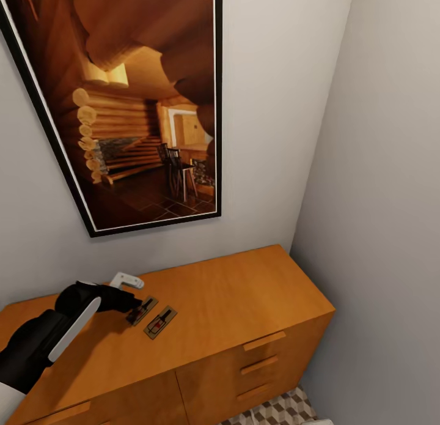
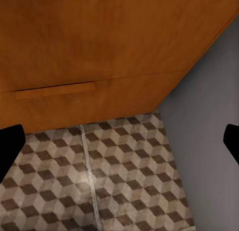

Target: Take the four mousetraps from the cabinet in the bathroom and place them on the bathroom floor. Make sure all four end up on the same floor surface, and ensure that at least two of them are either under or directly next to the same bathroom sink.

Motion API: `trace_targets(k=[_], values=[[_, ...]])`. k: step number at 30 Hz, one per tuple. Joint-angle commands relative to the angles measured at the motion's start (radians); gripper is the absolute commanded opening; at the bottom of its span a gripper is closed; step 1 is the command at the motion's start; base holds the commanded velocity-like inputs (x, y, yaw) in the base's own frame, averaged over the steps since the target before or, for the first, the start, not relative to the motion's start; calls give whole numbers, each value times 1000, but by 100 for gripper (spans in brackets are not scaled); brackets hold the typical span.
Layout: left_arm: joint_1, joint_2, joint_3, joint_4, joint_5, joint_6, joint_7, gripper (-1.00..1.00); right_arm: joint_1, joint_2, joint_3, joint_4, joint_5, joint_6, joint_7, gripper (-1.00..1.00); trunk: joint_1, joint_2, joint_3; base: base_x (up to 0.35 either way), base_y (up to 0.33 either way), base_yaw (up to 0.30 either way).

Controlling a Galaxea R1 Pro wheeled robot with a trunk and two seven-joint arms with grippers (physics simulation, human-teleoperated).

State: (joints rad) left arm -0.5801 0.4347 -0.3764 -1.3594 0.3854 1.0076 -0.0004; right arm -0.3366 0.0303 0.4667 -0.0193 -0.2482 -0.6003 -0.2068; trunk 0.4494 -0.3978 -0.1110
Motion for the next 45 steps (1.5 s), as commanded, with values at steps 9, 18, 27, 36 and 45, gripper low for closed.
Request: trace_targets(k=[9,18,27,36,45], values=[[-1,1,-50,0,0,3,0,100,-1,0,9,1,-6,-3,-4,100,1,-2,-2,0,0,0],[-1,2,-57,2,0,3,0,100,-1,0,9,1,-6,-3,-4,100,1,-2,-2,0,0,0],[-1,2,-58,5,0,2,0,100,-1,8,9,1,-6,-3,-3,100,1,-2,-4,0,0,0],[-1,2,-61,21,0,2,0,100,-1,12,9,1,-6,-3,-4,100,1,-2,-16,0,0,0],[-1,2,-61,23,0,2,0,100,-1,13,9,1,-6,-3,-4,100,1,-2,-31,0,0,0]])
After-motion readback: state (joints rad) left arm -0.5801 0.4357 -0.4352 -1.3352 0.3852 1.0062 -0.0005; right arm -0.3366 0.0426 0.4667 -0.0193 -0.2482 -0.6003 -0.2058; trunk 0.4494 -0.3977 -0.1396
